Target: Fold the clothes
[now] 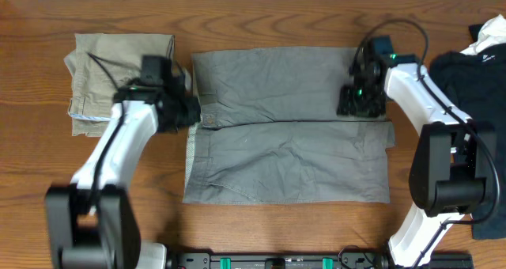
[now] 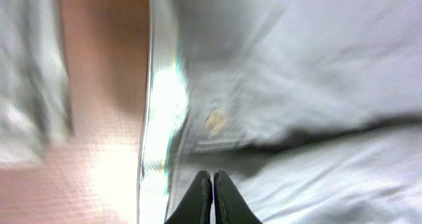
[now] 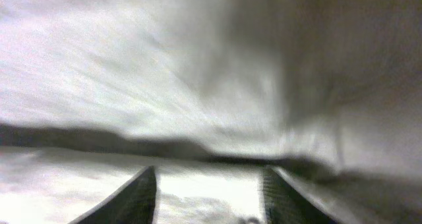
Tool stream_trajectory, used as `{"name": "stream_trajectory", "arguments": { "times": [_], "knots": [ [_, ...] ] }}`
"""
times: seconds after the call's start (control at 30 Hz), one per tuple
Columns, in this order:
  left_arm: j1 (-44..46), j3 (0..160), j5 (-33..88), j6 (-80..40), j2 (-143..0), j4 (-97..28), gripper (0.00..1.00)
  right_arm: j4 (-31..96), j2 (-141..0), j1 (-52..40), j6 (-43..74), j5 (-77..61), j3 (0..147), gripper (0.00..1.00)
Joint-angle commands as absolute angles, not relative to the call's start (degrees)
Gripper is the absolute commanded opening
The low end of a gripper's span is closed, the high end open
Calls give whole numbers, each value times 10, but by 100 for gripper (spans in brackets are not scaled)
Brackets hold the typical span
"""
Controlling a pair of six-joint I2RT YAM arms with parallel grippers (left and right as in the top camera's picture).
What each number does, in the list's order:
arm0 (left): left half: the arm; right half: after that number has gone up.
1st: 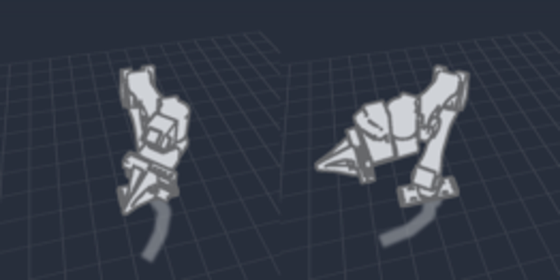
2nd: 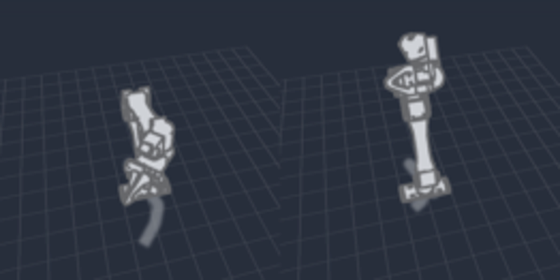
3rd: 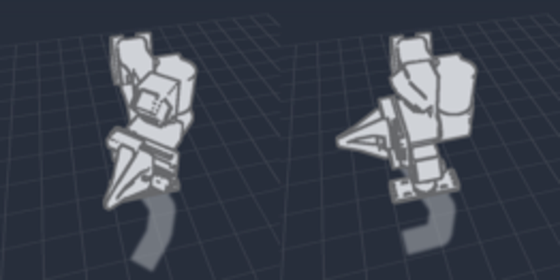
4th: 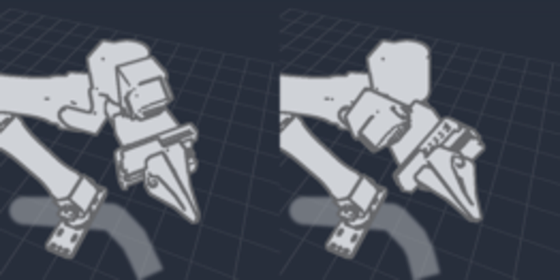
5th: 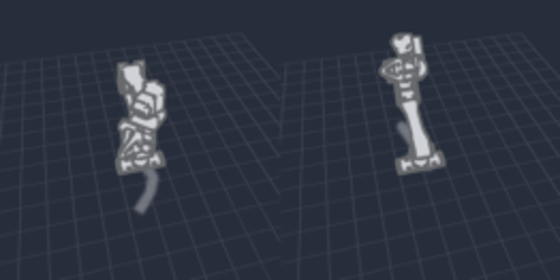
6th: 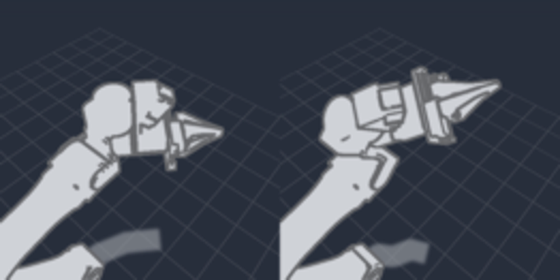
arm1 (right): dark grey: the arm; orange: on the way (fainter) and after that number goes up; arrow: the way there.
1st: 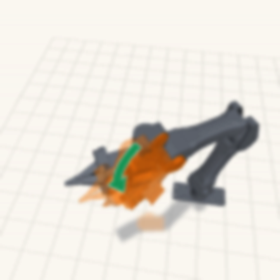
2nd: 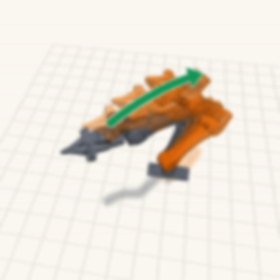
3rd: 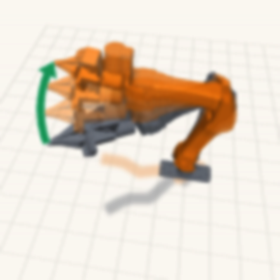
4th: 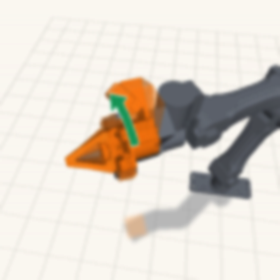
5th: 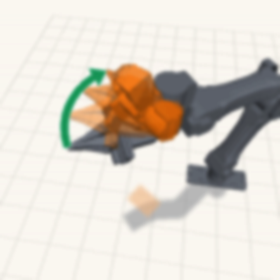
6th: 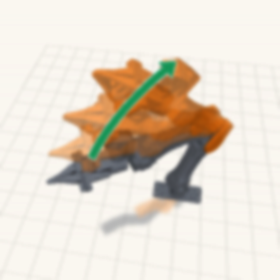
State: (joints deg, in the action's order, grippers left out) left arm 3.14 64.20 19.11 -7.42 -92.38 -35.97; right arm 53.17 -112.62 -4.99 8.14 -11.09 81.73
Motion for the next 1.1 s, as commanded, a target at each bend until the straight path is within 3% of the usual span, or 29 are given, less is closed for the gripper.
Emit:
{"name": "stream_trajectory", "arguments": {
  "times": [0.0,0.03,0.3,0.33,0.63,1.07],
  "knots": [
    [33,661,190,-65,-868,-335,6,534,-1106,-37,65,-133,859,65],
    [33,661,190,-65,-866,-327,6,531,-1106,-36,65,-132,861,64],
    [34,653,190,-62,-934,-263,6,483,-1122,-36,65,-98,846,14],
    [34,653,190,-62,-952,-254,6,481,-1127,-36,66,-88,846,12],
    [34,653,190,-56,-1055,-221,6,454,-1187,-36,66,-31,846,6],
    [39,653,219,-56,-1092,-213,6,426,-1292,-37,68,-30,846,3]
  ]
}}
